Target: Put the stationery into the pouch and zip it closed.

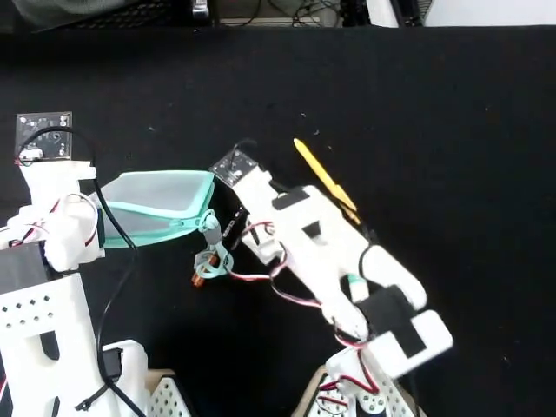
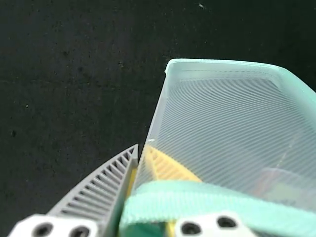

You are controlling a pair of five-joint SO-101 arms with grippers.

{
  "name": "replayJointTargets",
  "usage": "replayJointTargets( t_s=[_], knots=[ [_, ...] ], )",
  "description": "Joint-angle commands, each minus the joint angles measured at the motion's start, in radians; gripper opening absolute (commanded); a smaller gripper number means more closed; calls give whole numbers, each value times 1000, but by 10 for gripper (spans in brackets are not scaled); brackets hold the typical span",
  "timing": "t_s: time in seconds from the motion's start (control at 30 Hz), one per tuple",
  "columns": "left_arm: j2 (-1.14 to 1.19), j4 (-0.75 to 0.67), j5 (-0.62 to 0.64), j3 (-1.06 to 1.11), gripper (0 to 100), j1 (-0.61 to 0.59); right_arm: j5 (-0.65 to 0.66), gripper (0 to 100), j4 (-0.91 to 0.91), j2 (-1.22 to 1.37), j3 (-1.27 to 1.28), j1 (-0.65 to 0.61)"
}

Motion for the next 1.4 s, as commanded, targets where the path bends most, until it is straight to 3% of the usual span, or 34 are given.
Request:
replayJointTargets(
  t_s=[0.0, 0.33, 0.47, 0.63, 0.8, 0.93, 1.13, 1.37],
  knots=[
    [5, -9, 14, 38, 29, 7, -9, 152, 9, 48, -93, -11],
    [5, -9, 9, 38, 29, 7, 0, 152, 23, 61, -114, -57],
    [5, -9, 9, 38, 29, 7, 78, 150, 28, 67, -117, -92],
    [5, -9, 9, 38, 29, 7, 80, 6, 23, 67, -117, -91],
    [5, -9, 8, 45, 29, 7, 61, 12, 28, 44, -113, -61],
    [5, -8, 8, 48, 29, 7, 80, 12, 49, -137, -36, -20],
    [5, -6, 8, 48, 29, 7, 124, 12, 117, -607, 104, 29],
    [5, -5, 12, 48, 29, 7, 124, 12, 255, -977, -74, 32]
  ],
)
